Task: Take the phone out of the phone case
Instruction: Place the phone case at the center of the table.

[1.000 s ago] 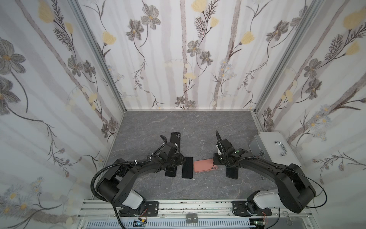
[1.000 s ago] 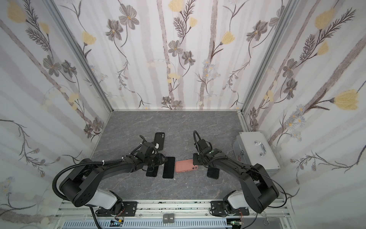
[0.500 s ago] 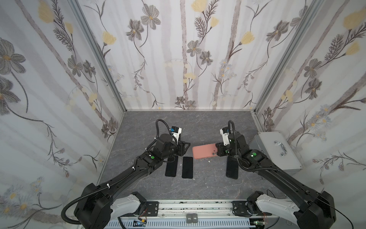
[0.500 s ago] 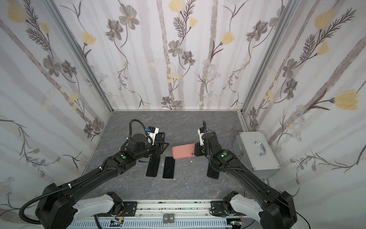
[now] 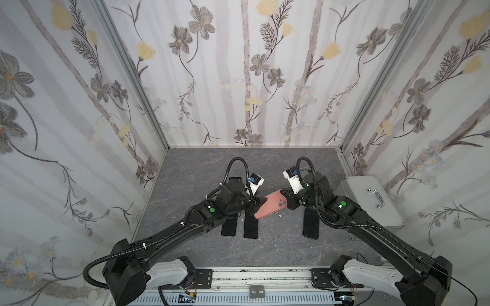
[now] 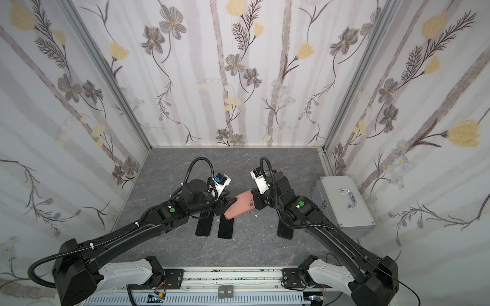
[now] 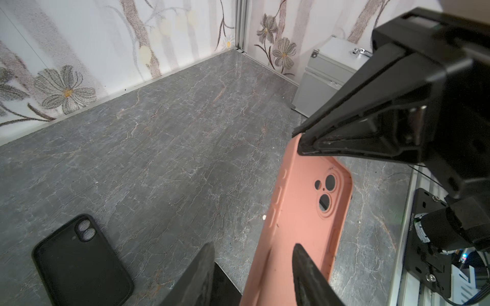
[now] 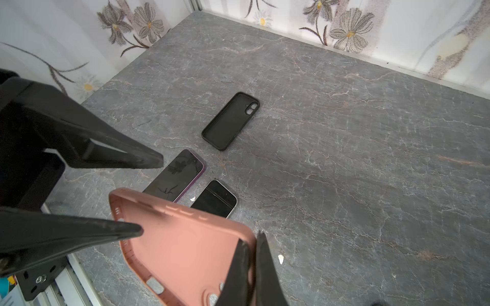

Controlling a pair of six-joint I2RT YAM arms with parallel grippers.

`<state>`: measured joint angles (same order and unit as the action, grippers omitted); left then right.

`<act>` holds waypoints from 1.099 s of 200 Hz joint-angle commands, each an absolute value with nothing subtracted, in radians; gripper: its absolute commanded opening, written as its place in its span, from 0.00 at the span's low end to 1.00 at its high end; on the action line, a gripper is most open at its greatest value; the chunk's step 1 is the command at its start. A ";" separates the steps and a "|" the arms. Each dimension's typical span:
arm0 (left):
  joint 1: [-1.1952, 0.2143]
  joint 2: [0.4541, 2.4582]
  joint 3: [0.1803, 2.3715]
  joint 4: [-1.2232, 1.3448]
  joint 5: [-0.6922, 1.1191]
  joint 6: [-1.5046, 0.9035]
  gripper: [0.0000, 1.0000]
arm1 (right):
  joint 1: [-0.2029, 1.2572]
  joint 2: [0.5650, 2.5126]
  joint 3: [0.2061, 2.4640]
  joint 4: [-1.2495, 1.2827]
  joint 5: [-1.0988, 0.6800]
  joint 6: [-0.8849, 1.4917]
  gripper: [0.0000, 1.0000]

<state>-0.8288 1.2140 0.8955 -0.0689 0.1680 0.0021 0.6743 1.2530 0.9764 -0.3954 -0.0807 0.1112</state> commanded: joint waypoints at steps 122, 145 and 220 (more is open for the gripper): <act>-0.858 1.287 0.943 -0.129 0.152 0.080 0.23 | 0.713 1.289 1.008 -0.403 -0.086 0.064 0.00; -0.860 1.286 0.947 -0.132 0.145 0.085 0.16 | 0.713 1.286 1.008 -0.403 -0.080 0.064 0.00; -0.857 1.298 0.960 -0.117 0.039 -0.020 0.00 | 0.712 1.225 0.965 -0.293 0.023 0.167 0.29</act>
